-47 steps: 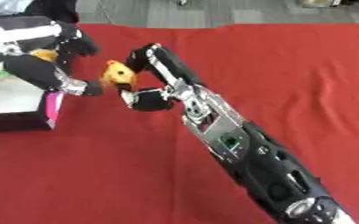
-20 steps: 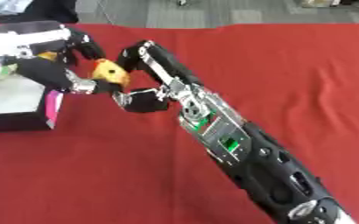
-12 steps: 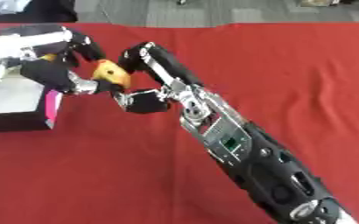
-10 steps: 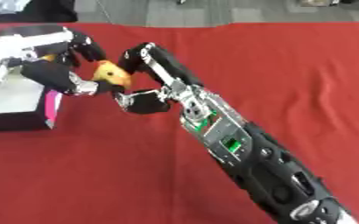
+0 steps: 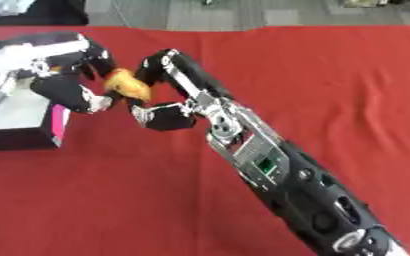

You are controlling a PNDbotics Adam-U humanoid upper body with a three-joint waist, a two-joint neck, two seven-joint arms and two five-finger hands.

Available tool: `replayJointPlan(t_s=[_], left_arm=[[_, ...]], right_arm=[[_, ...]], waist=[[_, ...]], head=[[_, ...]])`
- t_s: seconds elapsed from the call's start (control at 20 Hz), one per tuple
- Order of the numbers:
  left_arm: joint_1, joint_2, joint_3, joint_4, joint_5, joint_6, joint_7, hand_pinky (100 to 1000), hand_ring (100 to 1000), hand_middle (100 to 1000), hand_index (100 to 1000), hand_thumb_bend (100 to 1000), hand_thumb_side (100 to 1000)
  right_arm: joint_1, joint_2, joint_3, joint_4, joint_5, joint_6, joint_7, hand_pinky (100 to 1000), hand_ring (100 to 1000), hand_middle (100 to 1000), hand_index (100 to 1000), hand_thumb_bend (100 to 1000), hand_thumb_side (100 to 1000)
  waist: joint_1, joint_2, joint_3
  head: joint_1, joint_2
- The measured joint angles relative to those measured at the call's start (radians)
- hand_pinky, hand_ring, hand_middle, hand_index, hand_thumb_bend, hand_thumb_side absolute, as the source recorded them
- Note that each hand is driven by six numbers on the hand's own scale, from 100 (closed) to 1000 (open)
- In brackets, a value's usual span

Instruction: Pick up the objects with one hand, pass them to the other hand, and then place them into the box on the other side of the table.

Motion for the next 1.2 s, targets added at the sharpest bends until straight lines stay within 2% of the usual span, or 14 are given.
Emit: replayJointPlan(t_s=[0.4,0.45,0.55,0.6,0.65,0.7,0.8,0.9,0.95,1.05,1.2], left_arm=[[0.000,-0.001,-0.009,0.004,0.033,0.011,0.064,710,654,446,439,100,209],[0.000,-0.001,-0.009,0.004,0.036,0.013,0.070,708,645,437,433,100,193],[0.000,-0.001,-0.009,0.004,0.043,0.016,0.080,705,632,430,427,100,163],[0.000,-0.001,-0.008,0.004,0.044,0.018,0.087,704,620,429,428,100,145],[0.000,0.000,-0.008,0.005,0.044,0.021,0.092,703,615,428,430,100,129],[0.001,0.000,-0.008,0.005,0.043,0.023,0.096,702,613,428,430,100,121],[0.002,0.000,-0.008,0.008,0.042,0.026,0.102,701,610,428,436,100,100],[0.004,0.001,-0.008,0.010,0.040,0.027,0.104,701,609,429,440,100,100],[0.006,0.001,-0.008,0.010,0.039,0.027,0.104,701,607,429,441,100,100],[0.008,0.001,-0.007,0.010,0.038,0.028,0.104,701,607,428,442,100,100],[0.010,0.002,-0.007,0.010,0.038,0.031,0.103,701,606,429,447,100,100]], right_arm=[[0.000,-0.001,0.000,-0.001,-0.002,0.007,0.005,721,647,472,499,138,100],[0.000,-0.001,0.000,-0.002,-0.002,0.008,0.005,720,652,479,510,161,100],[0.000,-0.001,0.000,-0.003,-0.002,0.009,0.007,719,671,516,558,312,100],[0.000,-0.001,0.000,-0.005,-0.002,0.009,0.009,722,690,555,609,420,100],[0.000,-0.003,0.000,-0.005,-0.002,0.009,0.012,728,711,590,653,479,100],[0.000,-0.004,0.000,-0.005,-0.002,0.008,0.018,732,724,608,675,504,128],[0.000,-0.006,0.000,-0.006,0.005,0.005,0.036,758,777,689,774,490,276],[0.000,-0.006,0.000,-0.006,0.023,0.004,0.058,780,810,737,827,481,400],[0.000,-0.007,0.000,-0.006,0.035,0.004,0.068,794,831,761,855,492,525],[0.000,-0.007,0.000,-0.007,0.064,0.006,0.085,797,839,771,864,512,582],[0.001,-0.007,-0.001,-0.007,0.100,0.016,0.100,797,841,774,866,515,597]], waist=[[0.000,0.001,-0.002],[0.000,0.001,-0.002],[0.000,0.001,-0.002],[0.000,0.001,-0.002],[0.000,0.001,-0.002],[0.000,0.001,-0.003],[0.000,0.001,-0.003],[0.000,0.001,-0.003],[0.000,0.001,-0.003],[0.000,0.001,-0.003],[0.000,0.001,-0.004]], head=[[0.000,0.000],[0.000,0.000],[0.000,0.000],[0.000,0.000],[0.000,0.000],[0.000,0.000],[0.000,0.000],[0.000,0.000],[0.000,0.000],[0.000,0.000],[0.000,0.000]])
